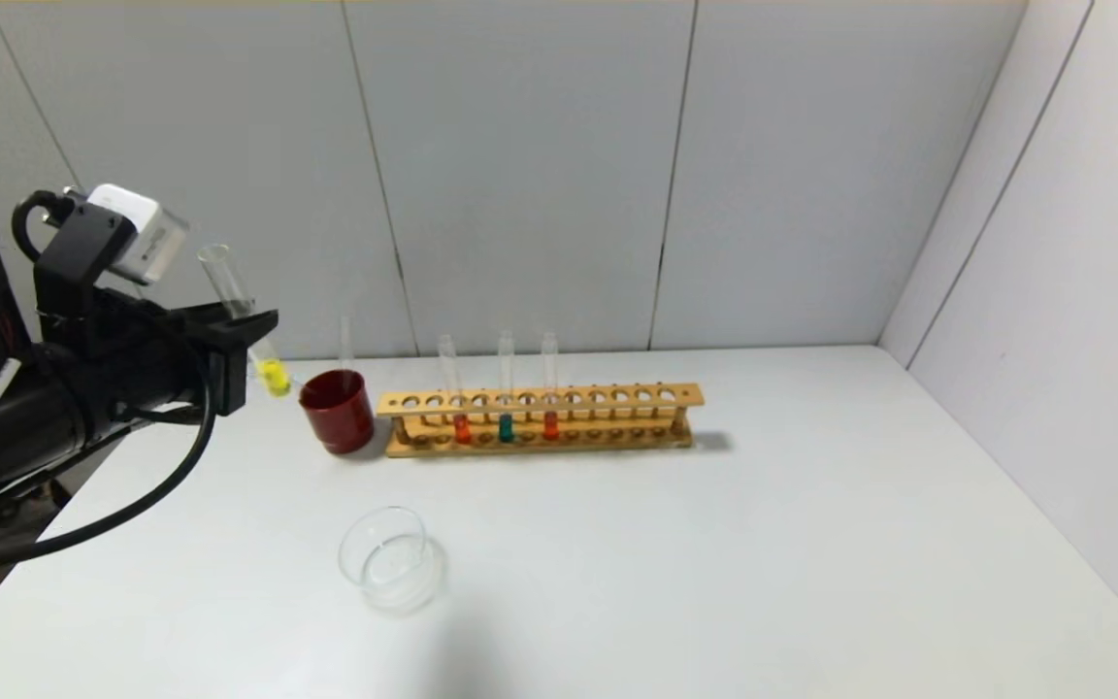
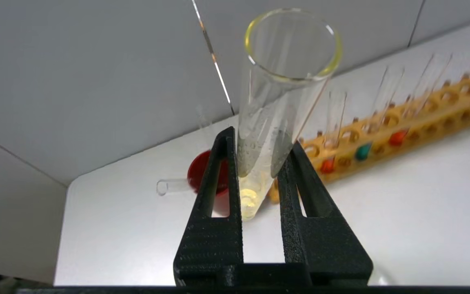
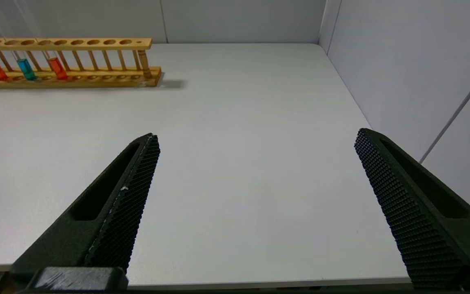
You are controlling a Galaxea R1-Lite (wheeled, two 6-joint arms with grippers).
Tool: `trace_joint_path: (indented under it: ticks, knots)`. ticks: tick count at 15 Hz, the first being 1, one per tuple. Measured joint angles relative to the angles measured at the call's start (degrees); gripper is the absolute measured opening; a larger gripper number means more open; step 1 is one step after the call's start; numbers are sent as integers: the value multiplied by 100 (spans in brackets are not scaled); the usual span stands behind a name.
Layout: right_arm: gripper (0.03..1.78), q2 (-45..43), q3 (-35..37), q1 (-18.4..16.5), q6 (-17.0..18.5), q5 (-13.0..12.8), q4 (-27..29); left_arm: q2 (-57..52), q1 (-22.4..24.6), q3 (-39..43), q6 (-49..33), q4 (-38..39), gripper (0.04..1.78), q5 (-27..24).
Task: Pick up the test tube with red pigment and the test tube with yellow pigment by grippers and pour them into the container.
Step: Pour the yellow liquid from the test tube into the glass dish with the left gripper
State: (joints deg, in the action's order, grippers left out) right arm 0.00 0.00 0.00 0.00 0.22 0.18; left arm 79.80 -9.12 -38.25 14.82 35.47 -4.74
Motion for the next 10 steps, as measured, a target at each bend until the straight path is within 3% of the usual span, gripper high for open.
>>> trace_joint_path:
  ticks: [7, 10]
  knots:
    - [175, 0, 0, 0, 0, 2, 0, 5, 874, 791, 1943, -1, 31, -2248]
    - [175, 0, 0, 0, 0, 0, 0, 317, 1126, 764, 3246, -76, 31, -2662]
